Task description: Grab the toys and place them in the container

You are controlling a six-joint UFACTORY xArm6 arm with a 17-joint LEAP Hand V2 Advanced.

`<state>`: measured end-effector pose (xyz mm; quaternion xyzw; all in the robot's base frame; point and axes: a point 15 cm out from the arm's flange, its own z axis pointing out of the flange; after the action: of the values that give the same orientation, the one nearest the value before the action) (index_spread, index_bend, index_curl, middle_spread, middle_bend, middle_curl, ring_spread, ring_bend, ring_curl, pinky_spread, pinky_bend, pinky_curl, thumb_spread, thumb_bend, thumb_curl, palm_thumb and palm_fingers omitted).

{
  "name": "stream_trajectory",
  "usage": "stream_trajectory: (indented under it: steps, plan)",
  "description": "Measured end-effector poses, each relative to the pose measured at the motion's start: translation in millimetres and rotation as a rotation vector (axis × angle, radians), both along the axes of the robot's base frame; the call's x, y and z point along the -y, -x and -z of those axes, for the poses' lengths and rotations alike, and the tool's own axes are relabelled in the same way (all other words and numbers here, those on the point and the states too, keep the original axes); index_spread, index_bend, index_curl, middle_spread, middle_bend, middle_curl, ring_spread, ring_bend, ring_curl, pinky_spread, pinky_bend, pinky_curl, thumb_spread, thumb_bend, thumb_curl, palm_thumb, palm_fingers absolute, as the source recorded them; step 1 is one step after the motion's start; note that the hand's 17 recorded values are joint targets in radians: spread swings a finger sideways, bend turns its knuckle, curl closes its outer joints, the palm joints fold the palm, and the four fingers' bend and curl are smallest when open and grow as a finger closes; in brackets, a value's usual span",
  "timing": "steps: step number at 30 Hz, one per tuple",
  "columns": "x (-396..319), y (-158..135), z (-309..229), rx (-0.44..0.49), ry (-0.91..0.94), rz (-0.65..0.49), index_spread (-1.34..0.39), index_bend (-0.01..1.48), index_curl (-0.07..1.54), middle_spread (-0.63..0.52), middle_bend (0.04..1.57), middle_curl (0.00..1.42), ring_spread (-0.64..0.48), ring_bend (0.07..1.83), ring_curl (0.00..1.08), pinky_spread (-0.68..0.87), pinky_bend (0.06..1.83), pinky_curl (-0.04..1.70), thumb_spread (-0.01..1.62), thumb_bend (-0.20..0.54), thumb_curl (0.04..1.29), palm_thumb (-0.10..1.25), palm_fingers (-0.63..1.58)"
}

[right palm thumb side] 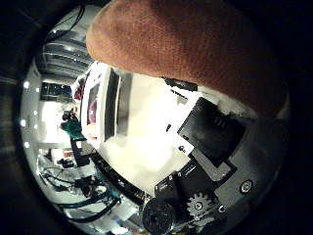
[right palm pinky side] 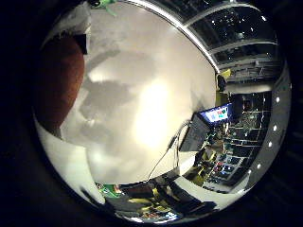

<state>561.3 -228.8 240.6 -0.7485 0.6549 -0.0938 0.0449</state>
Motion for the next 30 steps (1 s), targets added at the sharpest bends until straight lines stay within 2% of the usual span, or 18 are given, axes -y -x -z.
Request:
stream_trajectory:
  steps: [7,14,19,20,23,25,27,28,29,30]
  plan:
    - [-87,39,-40,0.031,0.002,-0.109,-0.32,1.09,0.93,-0.19,1.29,0.86,-0.27,1.32,0.8,-0.2,1.29,0.96,1.15,-0.009,0.43,1.04,1.02]
    - [-228,47,-63,0.073,-0.049,-0.273,-0.29,1.09,0.95,-0.18,1.31,0.85,-0.27,1.32,0.84,-0.19,1.25,1.05,1.16,-0.012,0.46,1.04,1.0]
    - [-321,57,-59,0.059,-0.085,-0.359,-0.29,1.09,0.96,-0.17,1.32,0.85,-0.27,1.31,0.85,-0.19,1.24,1.09,1.16,-0.013,0.46,1.03,1.01]
    - [-357,57,-51,0.048,-0.095,-0.396,-0.29,1.09,0.96,-0.17,1.32,0.85,-0.27,1.31,0.85,-0.19,1.23,1.1,1.16,-0.013,0.46,1.03,1.01]
    - [-395,45,-46,0.084,-0.104,-0.433,-0.29,1.08,0.97,-0.17,1.32,0.84,-0.27,1.3,0.86,-0.19,1.21,1.12,1.17,-0.021,0.45,0.99,1.01]
    - [-413,41,-37,0.084,-0.106,-0.456,-0.29,1.02,0.95,-0.16,1.28,0.81,-0.26,1.28,0.83,-0.21,1.16,1.08,1.17,-0.021,0.44,0.97,1.04]
    - [-424,43,-31,0.074,-0.105,-0.476,-0.3,0.89,0.9,-0.16,1.21,0.76,-0.25,1.22,0.77,-0.28,1.05,0.99,1.17,-0.023,0.42,0.94,1.05]
    - [-431,45,-25,0.062,-0.102,-0.494,-0.31,0.75,0.88,-0.18,1.12,0.73,-0.27,1.21,0.75,-0.35,1.02,0.96,1.16,-0.028,0.42,0.92,0.82]
    - [-435,48,-19,0.05,-0.095,-0.512,-0.37,0.64,0.83,-0.19,0.9,0.66,-0.26,1.07,0.72,-0.29,0.93,0.95,1.15,-0.034,0.41,0.9,0.15]
    - [-440,51,-13,0.032,-0.086,-0.529,-0.4,0.64,0.83,-0.17,0.79,0.62,-0.19,0.93,0.72,-0.19,0.89,0.97,1.13,-0.036,0.4,0.88,-0.19]
